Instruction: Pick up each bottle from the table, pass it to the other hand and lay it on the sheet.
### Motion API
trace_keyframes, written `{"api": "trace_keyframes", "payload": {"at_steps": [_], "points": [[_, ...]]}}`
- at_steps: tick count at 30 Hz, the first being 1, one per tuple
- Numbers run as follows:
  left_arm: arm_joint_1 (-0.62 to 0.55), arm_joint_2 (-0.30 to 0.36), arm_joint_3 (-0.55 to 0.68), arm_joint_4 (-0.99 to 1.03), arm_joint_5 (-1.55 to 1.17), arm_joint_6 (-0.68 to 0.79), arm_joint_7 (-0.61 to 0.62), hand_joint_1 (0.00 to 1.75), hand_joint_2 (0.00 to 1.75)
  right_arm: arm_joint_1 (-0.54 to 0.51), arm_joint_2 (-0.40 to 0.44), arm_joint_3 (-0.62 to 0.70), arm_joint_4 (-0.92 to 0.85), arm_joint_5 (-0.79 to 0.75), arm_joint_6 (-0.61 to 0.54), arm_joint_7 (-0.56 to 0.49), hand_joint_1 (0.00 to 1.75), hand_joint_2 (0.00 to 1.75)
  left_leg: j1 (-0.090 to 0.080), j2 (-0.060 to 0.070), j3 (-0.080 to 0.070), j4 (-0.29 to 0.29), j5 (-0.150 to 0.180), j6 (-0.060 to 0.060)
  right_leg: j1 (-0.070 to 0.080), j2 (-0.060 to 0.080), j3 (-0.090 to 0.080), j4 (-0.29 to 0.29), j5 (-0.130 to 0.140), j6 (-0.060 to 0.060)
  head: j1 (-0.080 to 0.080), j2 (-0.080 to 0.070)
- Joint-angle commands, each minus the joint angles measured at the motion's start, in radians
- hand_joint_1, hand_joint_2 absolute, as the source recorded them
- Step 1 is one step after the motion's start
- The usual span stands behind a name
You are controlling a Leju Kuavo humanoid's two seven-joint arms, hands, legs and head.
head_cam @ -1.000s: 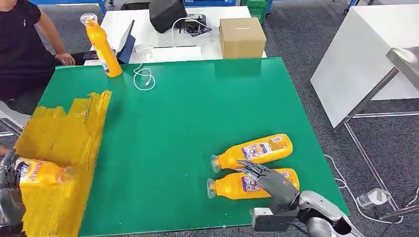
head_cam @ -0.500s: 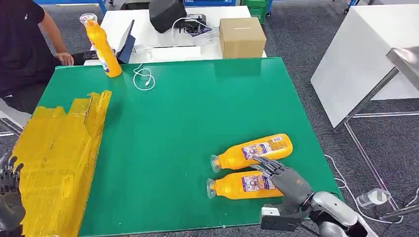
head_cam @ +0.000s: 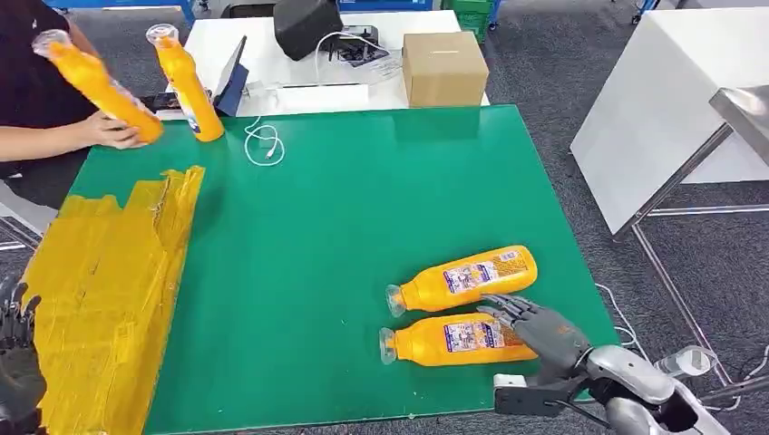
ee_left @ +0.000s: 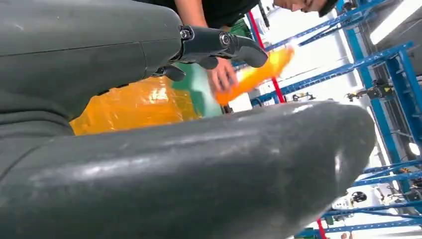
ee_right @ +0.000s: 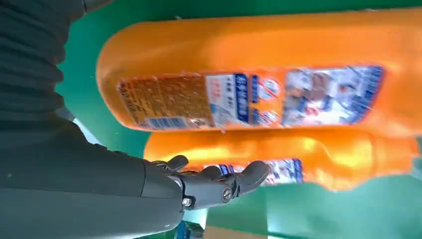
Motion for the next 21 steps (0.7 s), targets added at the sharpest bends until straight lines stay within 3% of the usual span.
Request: {"api": "trace_keyframes", "payload": {"at_steps": [1,6,9,10,12,15,18,19,21], "points": [[-0.062,-0.004,-0.031,0.079,0.018,-0.011,0.003,0.00,0.00,-0.115,0.160,0.207,0.371,0.137,-0.071,0.030,0.00,1.75,0.003,0.001,0.007,-0.005,0.001,-0.001,0.003,0.001,0.008,-0.007,0.002,-0.002,0.000,0.000],[-0.081,-0.002,-0.070,0.085,0.022,0.000,0.022,0.00,0.00,-0.163,0.339,0.271,0.654,0.232,-0.179,0.056,0.00,1.75,0.004,0.002,0.009,-0.006,0.001,-0.001,0.005,0.002,0.010,-0.009,0.003,-0.003,0.000,0.000],[-0.092,0.004,-0.077,0.096,0.024,0.006,0.027,0.00,0.00,-0.181,0.374,0.286,0.730,0.233,-0.175,0.044,0.03,1.75,0.006,0.008,0.012,-0.004,-0.001,-0.002,0.006,0.007,0.010,-0.006,0.002,-0.002,0.000,0.000],[-0.095,0.008,-0.079,0.102,0.024,0.006,0.027,0.00,0.00,-0.185,0.377,0.283,0.746,0.217,-0.170,0.030,1.75,1.75,0.006,0.008,0.014,-0.005,0.000,-0.002,0.006,0.007,0.011,-0.007,0.002,-0.002,0.000,0.000],[-0.099,0.012,-0.081,0.110,0.027,0.009,0.026,0.00,0.00,-0.191,0.372,0.287,0.749,0.200,-0.163,0.012,1.75,1.75,0.008,0.013,0.021,-0.004,-0.005,-0.004,0.007,0.011,0.008,-0.007,0.001,-0.004,0.000,0.000],[-0.099,0.015,-0.080,0.113,0.028,0.009,0.026,0.00,0.00,-0.193,0.367,0.284,0.739,0.187,-0.157,0.001,1.75,1.75,0.012,0.025,0.034,-0.003,-0.017,-0.007,0.011,0.022,0.018,-0.009,-0.003,-0.010,0.001,0.000],[-0.105,0.019,-0.085,0.124,0.029,0.011,0.023,0.00,0.00,-0.197,0.344,0.285,0.707,0.123,-0.102,-0.036,1.75,1.75,0.013,0.030,0.035,-0.002,-0.020,-0.004,0.013,0.027,0.018,-0.008,-0.003,-0.009,0.001,0.000],[-0.111,0.020,-0.088,0.132,0.030,0.010,0.022,0.00,0.00,-0.201,0.331,0.286,0.694,0.101,-0.082,-0.045,1.75,1.75,0.012,0.032,0.043,0.000,-0.024,-0.005,0.012,0.030,0.025,-0.006,-0.007,-0.009,0.001,0.000],[-0.122,0.026,-0.100,0.149,0.030,0.015,0.019,0.00,0.00,-0.201,0.297,0.298,0.658,0.054,-0.055,-0.052,1.75,1.75,0.011,0.029,0.032,0.000,-0.019,-0.004,0.012,0.027,0.015,-0.006,-0.003,-0.008,0.001,0.000]]}}
